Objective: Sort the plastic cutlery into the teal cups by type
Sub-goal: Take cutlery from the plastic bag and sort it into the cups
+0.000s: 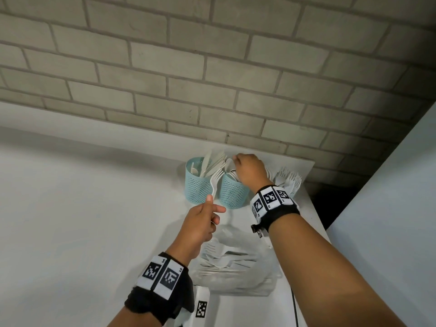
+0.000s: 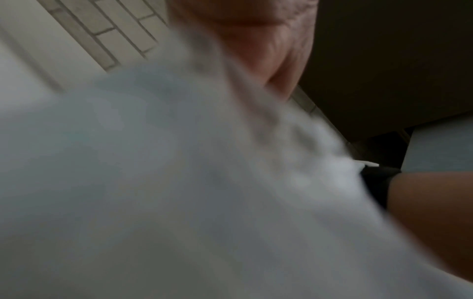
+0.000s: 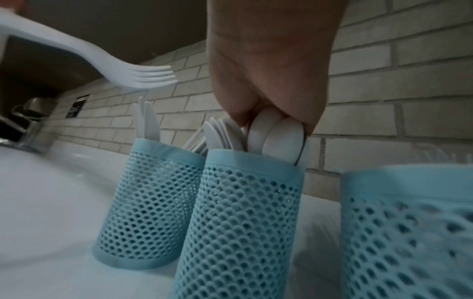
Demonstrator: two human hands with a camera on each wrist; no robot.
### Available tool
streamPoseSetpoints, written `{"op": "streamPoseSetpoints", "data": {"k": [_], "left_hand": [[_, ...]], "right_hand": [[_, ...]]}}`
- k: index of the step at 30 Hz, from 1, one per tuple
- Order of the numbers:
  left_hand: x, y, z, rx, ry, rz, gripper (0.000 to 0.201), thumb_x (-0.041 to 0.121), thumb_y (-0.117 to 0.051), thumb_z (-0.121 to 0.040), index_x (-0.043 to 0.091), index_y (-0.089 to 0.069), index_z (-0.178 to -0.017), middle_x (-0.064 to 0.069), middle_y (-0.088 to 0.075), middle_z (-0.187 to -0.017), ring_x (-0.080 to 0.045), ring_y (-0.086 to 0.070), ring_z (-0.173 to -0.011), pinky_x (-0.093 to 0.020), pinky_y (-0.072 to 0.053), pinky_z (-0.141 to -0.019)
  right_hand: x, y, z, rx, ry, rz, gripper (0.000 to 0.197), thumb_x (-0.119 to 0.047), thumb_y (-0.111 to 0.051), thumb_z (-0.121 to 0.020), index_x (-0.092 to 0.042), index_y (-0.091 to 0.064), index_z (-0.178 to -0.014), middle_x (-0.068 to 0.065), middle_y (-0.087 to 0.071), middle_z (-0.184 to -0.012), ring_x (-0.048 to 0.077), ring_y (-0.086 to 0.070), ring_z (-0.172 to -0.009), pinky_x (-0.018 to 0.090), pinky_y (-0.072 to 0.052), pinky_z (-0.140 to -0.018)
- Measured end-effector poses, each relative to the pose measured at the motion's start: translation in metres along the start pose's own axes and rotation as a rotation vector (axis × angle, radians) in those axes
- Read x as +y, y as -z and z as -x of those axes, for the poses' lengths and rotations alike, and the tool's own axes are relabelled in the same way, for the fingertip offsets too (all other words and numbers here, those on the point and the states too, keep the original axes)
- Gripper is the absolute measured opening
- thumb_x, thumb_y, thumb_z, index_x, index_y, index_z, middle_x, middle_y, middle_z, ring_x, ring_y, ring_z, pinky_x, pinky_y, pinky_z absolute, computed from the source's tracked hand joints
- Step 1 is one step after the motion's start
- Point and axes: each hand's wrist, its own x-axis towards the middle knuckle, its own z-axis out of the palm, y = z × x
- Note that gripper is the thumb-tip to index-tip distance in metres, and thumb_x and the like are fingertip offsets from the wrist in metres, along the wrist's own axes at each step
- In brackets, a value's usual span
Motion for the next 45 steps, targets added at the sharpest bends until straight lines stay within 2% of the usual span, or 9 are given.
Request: {"op": "streamPoseSetpoints", "data": {"k": [8,13,18,22,25,33,39,43,45], "left_hand": [[0.005,-0.005,0.001,-0.03,-0.042,-0.015,0.05,0.046,-0.033,-0.097,0.012,-0.067,-0.084,0.003,-0.041,-0.054,-0.005,-0.029,-0.041,-0.015,-0.022,-0.039],[0.015,-0.015,0.005,-0.083,-0.087,-0.042,0.052,0.047,-0.034,-0.097,0.01,-0.067,-0.082,0.004,-0.04,-0.053,-0.006,-0.03,-0.044,-0.015,-0.024,-0.04],[0.019,-0.019,0.003,-0.046,-0.123,-0.204,0.043,0.042,-0.034,-0.099,0.014,-0.066,-0.092,0.002,-0.054,-0.07,-0.009,-0.047,-0.063,-0.019,-0.038,-0.058],[0.015,-0.011,-0.007,-0.058,-0.136,-0.584,0.03,0.039,-0.045,-0.096,0.012,-0.058,-0.099,-0.006,-0.059,-0.1,-0.019,-0.053,-0.092,-0.028,-0.043,-0.082],[0.017,-0.012,-0.008,-0.075,-0.067,-0.853,0.035,0.04,-0.05,-0.093,0.012,-0.059,-0.113,-0.004,-0.058,-0.122,-0.024,-0.051,-0.117,-0.04,-0.035,-0.107],[0.018,-0.007,-0.008,-0.197,0.071,-1.148,0.045,0.035,-0.049,-0.094,0.003,-0.056,-0.124,-0.01,-0.054,-0.131,-0.024,-0.05,-0.121,-0.029,-0.039,-0.096],[0.011,0.004,-0.007,-0.267,0.142,-1.2,0.009,0.013,-0.048,-0.089,0.01,-0.055,-0.095,-0.005,-0.056,-0.104,-0.018,-0.048,-0.09,-0.019,-0.038,-0.069],[0.013,0.006,-0.003,-0.25,0.096,-1.185,0.03,0.007,-0.048,-0.09,0.005,-0.062,-0.116,-0.004,-0.059,-0.1,-0.017,-0.049,-0.093,-0.018,-0.041,-0.064],[0.015,0.007,0.001,-0.216,0.07,-1.155,0.034,0.006,-0.047,-0.091,0.005,-0.06,-0.123,-0.01,-0.06,-0.121,-0.022,-0.057,-0.106,-0.026,-0.046,-0.084]], "right_hand": [[-0.035,0.048,0.034,-0.093,0.138,-0.441,0.043,-0.038,-0.046,-0.097,-0.015,-0.05,-0.134,0.008,-0.052,-0.137,0.021,-0.049,-0.124,0.025,-0.035,-0.098],[-0.034,0.052,0.065,-0.309,0.046,-0.617,0.027,-0.031,-0.061,-0.089,-0.021,-0.058,-0.114,-0.004,-0.062,-0.087,0.008,-0.058,-0.065,0.019,-0.048,-0.056],[-0.008,0.066,0.068,0.025,-0.08,-0.71,0.006,-0.014,-0.055,-0.093,-0.017,-0.06,-0.095,0.0,-0.063,-0.085,0.007,-0.055,-0.063,0.007,-0.04,-0.044],[0.021,0.099,0.069,0.572,-0.193,-0.735,0.019,-0.008,-0.039,-0.099,-0.01,-0.057,-0.104,0.003,-0.059,-0.094,0.014,-0.056,-0.082,0.008,-0.045,-0.067],[0.043,0.108,0.072,0.716,-0.259,-0.511,0.025,-0.003,-0.036,-0.097,-0.006,-0.055,-0.113,0.004,-0.059,-0.1,0.014,-0.055,-0.091,0.01,-0.039,-0.069],[0.079,0.045,0.065,0.334,-0.222,0.021,0.037,-0.001,-0.04,-0.091,-0.012,-0.057,-0.122,0.018,-0.058,-0.118,0.035,-0.044,-0.114,0.036,-0.035,-0.091],[0.065,0.034,0.069,0.119,-0.188,0.164,0.038,-0.013,-0.04,-0.095,-0.018,-0.05,-0.131,0.006,-0.039,-0.146,0.03,-0.018,-0.137,0.045,-0.019,-0.105],[0.027,0.047,0.086,0.354,-0.088,-0.155,0.026,-0.004,-0.046,-0.089,-0.013,-0.068,-0.098,0.009,-0.063,-0.114,0.022,-0.051,-0.096,0.027,-0.037,-0.082],[0.005,0.055,0.105,0.033,-0.048,-0.445,0.03,0.002,-0.044,-0.089,-0.013,-0.069,-0.081,0.007,-0.067,-0.088,0.016,-0.052,-0.065,0.016,-0.04,-0.06]]}}
